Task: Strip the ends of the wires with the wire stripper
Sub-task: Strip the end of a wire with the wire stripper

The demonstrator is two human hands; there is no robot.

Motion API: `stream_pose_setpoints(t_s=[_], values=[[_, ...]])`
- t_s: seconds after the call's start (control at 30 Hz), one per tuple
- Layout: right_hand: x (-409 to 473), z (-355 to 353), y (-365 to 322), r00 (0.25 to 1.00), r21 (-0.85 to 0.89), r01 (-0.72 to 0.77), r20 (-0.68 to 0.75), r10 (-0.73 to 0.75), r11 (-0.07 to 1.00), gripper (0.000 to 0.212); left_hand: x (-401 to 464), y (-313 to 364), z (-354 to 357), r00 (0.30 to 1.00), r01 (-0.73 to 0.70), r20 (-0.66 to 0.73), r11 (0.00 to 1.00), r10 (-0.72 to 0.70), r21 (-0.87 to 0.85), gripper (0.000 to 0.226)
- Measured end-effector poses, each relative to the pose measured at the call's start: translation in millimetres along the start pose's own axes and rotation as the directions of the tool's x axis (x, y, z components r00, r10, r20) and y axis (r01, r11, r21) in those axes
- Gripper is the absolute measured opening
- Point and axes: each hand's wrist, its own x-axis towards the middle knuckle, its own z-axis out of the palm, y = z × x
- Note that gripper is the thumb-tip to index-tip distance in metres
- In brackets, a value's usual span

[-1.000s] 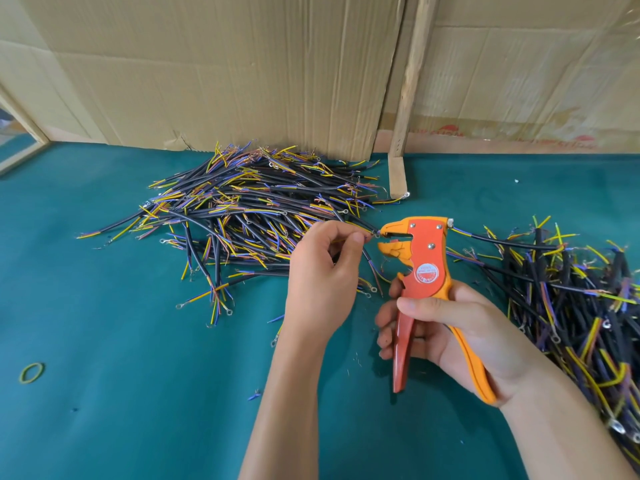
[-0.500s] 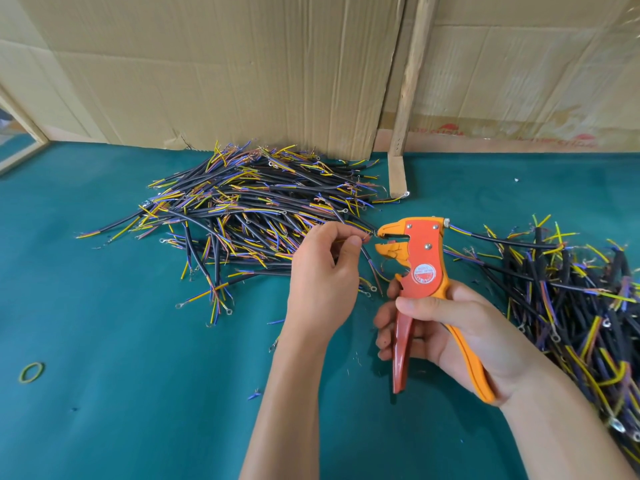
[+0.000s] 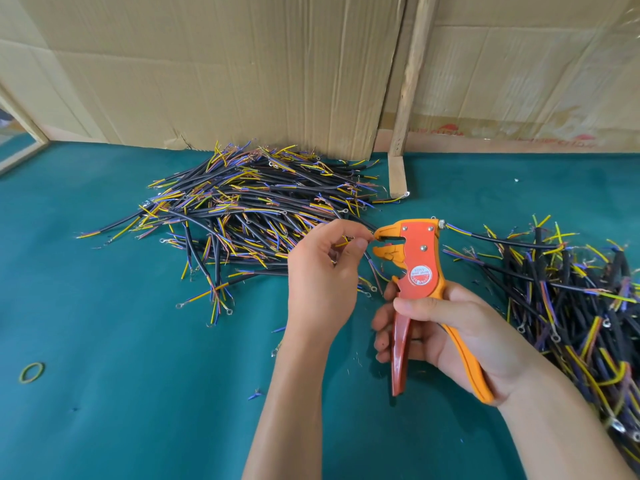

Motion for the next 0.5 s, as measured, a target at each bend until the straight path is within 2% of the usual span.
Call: stream_pose_setpoints(t_s=[0.17,0.37,0.5], values=[[1.5,-2.3,1.2,1.0,0.046,0.021,-0.007,-0.021,0.999,0.038,-1.0,0.2,3.2,1.0,0.004,0.024,1.0,-0.004,0.011,0.024],[3.8,-10.5,-5.5,0.943,0.101,0.286,-0.208,-0.261,0.953,0.034,-5.7,2.1,14.3,0.99,0.008,0.139,1.0,-0.011,0.019,0.023],[0.6,-14.6,-7.4,0.939,0.099,0.313,-0.183,-0.292,0.945,0.045,-8.7,6.1,22.0,0.987,0.036,0.157,0.999,-0.037,0.01,0.017]])
